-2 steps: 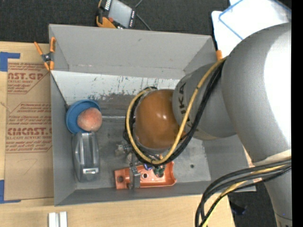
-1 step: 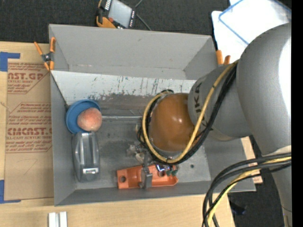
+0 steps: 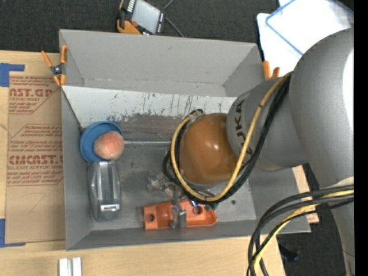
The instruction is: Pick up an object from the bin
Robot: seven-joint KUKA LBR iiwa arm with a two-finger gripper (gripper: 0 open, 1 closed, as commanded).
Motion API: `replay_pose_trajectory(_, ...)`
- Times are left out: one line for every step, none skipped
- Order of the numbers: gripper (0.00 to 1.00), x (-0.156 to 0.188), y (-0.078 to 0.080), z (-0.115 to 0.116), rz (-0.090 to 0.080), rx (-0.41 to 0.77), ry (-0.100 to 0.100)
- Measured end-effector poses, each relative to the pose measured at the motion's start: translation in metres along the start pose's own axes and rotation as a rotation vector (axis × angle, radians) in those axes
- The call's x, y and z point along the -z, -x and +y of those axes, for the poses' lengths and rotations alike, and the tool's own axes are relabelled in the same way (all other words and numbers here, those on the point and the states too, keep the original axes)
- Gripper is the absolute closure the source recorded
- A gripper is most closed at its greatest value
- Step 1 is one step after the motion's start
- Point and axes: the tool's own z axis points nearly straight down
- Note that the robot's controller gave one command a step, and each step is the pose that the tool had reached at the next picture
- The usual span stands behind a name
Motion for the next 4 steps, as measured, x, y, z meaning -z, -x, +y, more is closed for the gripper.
replay_pose_trajectory(0.00, 0.0007, -0.0017, -0.0066, 0.002, -0.213, -0.003)
replay_pose_trajectory(1.00, 0.0003, 0.0004, -0.0004, -0.001, -0.032, 0.001)
replay_pose_trajectory(1.00, 0.0003, 0.0004, -0.0004, -0.001, -0.031, 0.001)
replay_pose_trajectory(1.00, 0.0045, 0.0006, -0.0003, -0.002, -0.031, 0.001)
